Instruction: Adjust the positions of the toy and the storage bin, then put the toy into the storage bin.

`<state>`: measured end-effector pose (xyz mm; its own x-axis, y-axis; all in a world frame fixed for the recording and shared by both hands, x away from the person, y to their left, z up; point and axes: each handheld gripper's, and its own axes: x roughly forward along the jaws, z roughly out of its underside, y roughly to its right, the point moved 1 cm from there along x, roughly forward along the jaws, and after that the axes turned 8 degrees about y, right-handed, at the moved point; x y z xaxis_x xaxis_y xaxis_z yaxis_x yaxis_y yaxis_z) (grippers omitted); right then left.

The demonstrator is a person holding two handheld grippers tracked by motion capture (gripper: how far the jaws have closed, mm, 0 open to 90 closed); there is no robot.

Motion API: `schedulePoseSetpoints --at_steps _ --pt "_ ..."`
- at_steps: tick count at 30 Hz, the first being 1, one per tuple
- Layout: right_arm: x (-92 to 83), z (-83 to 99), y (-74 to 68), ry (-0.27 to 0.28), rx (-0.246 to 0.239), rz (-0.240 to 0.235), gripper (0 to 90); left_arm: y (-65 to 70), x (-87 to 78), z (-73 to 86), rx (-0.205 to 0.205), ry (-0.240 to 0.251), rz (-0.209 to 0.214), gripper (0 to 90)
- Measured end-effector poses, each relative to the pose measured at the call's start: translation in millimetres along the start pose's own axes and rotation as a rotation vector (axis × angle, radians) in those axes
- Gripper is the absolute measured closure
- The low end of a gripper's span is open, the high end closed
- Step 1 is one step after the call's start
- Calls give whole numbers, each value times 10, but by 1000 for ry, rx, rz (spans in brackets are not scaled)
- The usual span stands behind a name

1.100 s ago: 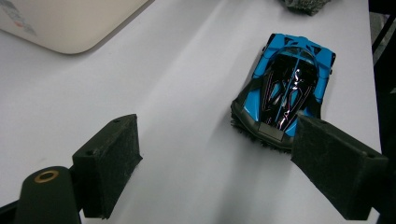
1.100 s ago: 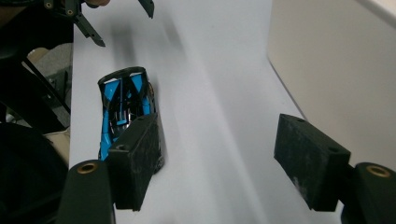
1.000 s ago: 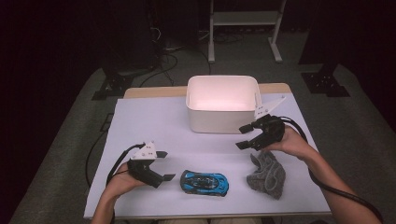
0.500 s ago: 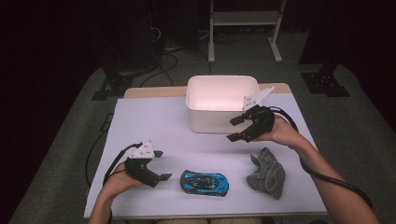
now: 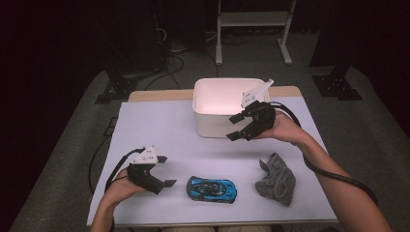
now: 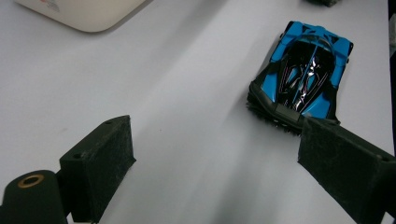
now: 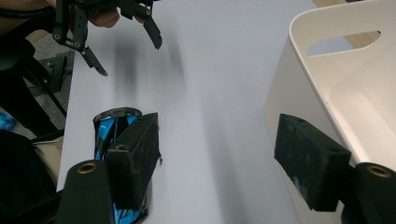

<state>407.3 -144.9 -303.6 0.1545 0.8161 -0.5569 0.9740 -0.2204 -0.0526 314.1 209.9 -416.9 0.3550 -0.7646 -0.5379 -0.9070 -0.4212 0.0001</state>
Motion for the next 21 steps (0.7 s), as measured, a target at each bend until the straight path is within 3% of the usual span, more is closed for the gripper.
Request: schedulePoseSetpoints --at_steps 13,21 --pt "109 -232 80 -27 -32 -11 288 -9 -20 19 -7 9 0 97" --pt "157 -397 217 -33 -47 -7 286 -12 -19 33 -16 6 -5 96"
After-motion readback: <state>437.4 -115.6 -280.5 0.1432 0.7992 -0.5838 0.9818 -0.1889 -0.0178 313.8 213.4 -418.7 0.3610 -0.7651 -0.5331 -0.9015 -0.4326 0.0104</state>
